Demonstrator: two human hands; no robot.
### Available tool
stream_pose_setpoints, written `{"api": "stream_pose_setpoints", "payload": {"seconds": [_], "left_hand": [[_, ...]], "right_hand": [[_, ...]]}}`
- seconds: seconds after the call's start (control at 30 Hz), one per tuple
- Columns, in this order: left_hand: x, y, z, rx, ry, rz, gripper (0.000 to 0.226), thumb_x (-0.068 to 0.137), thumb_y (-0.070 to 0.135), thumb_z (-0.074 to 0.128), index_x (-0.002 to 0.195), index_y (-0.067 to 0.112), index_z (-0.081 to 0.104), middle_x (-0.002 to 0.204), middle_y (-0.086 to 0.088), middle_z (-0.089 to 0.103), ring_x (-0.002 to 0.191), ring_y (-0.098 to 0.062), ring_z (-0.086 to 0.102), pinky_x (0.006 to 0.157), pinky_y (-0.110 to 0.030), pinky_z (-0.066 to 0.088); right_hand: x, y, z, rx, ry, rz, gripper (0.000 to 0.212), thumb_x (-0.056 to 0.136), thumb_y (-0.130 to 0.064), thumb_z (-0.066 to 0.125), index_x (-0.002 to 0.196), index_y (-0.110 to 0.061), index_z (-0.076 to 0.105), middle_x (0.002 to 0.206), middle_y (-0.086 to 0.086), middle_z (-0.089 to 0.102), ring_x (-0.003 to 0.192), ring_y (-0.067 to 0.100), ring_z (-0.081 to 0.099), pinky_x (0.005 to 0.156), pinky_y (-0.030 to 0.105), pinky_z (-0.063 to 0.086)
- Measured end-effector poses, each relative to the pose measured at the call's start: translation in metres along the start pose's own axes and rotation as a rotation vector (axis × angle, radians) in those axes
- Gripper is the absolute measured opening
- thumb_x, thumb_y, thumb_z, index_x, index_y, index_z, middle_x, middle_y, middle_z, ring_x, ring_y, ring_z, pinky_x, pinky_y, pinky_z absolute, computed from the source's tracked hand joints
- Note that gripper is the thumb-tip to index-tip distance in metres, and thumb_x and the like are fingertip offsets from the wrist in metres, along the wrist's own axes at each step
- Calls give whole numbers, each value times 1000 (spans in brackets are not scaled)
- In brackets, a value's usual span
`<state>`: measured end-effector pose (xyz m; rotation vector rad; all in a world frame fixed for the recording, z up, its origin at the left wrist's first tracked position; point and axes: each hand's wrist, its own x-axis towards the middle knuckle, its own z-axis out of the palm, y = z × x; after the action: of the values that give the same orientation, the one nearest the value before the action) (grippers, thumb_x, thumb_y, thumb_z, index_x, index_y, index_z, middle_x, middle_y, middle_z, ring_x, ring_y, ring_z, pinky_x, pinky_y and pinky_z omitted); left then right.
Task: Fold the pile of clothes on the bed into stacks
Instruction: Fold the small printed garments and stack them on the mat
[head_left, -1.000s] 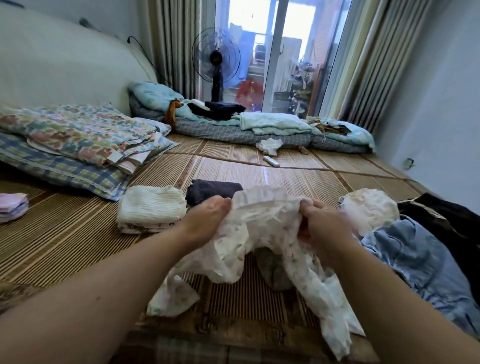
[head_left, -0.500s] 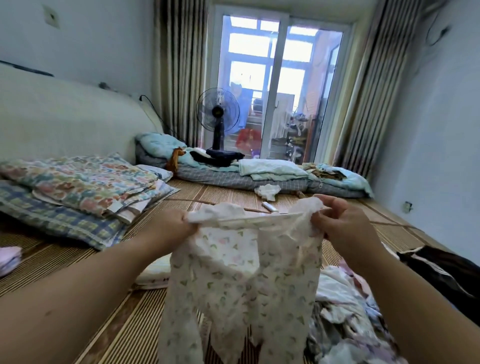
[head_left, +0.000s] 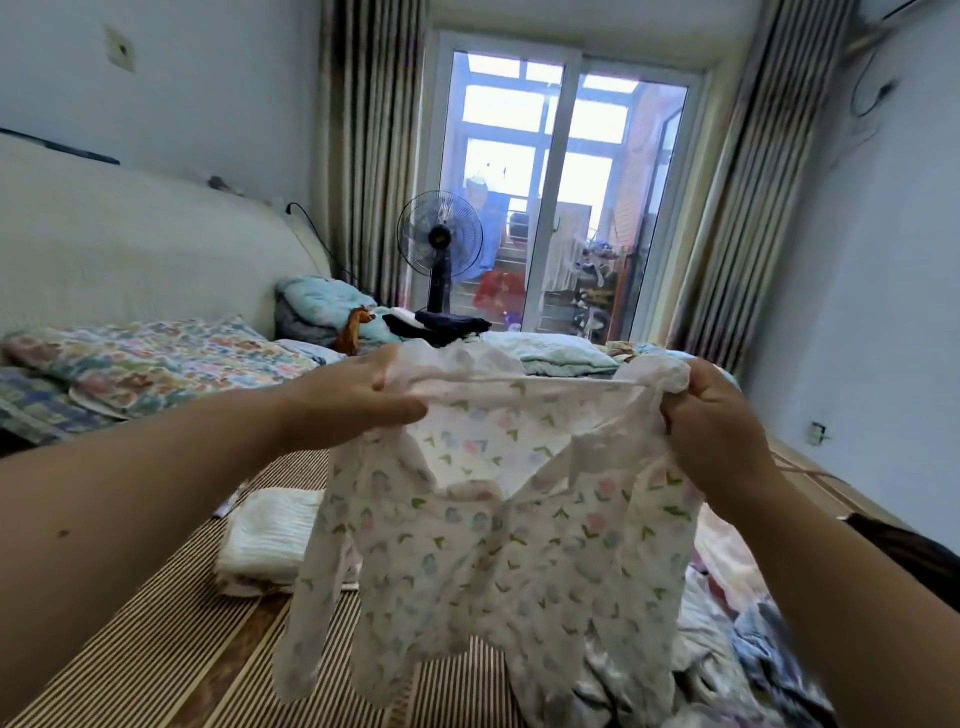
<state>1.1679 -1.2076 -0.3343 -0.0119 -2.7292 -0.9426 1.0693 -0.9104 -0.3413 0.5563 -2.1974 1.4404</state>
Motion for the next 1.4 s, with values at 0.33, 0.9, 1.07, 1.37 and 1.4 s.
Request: {"api": "stream_pose_setpoints", "payload": {"seconds": [0.33,0.9,1.07,1.37,1.4], "left_hand": [[-14,-1,-26,252,-174,103,70,72,40,75,125,50,31,116,24,50,104,1,52,91,-26,47],[-40,-25,-51,-678,-418,-122,75,38,28,95,106,8,72,108,-29,68,91,-40,70,73,-47,60],[-22,-88,15,-711,-551,-413,49,55,1,71,104,4,72,105,-28,68,87,-36,70,76,-47,59],[22,-187,165,-140,-25,-688,32,86,13,67,118,14,62,117,-7,64,106,-23,59,84,-26,46],[22,-192,176,-132,-29,-694,35,86,11,66,121,14,62,123,-7,63,111,-23,58,90,-25,44]], "right_hand": [[-5,-26,-25,69,-97,-155,22,92,-12,59,78,-25,68,72,-4,67,70,19,63,69,37,53],[2,-19,-23,434,-631,250,27,69,-13,67,95,-9,73,97,18,73,81,31,72,62,37,60],[-8,54,52,134,-737,601,23,84,0,66,106,-5,67,98,18,72,81,29,71,77,46,60],[-45,167,174,-365,-392,630,35,92,-3,50,124,-12,60,122,11,61,104,27,57,90,34,45],[-50,173,181,-392,-390,615,38,92,-2,46,127,-14,57,128,12,59,113,28,55,95,35,43]]}}
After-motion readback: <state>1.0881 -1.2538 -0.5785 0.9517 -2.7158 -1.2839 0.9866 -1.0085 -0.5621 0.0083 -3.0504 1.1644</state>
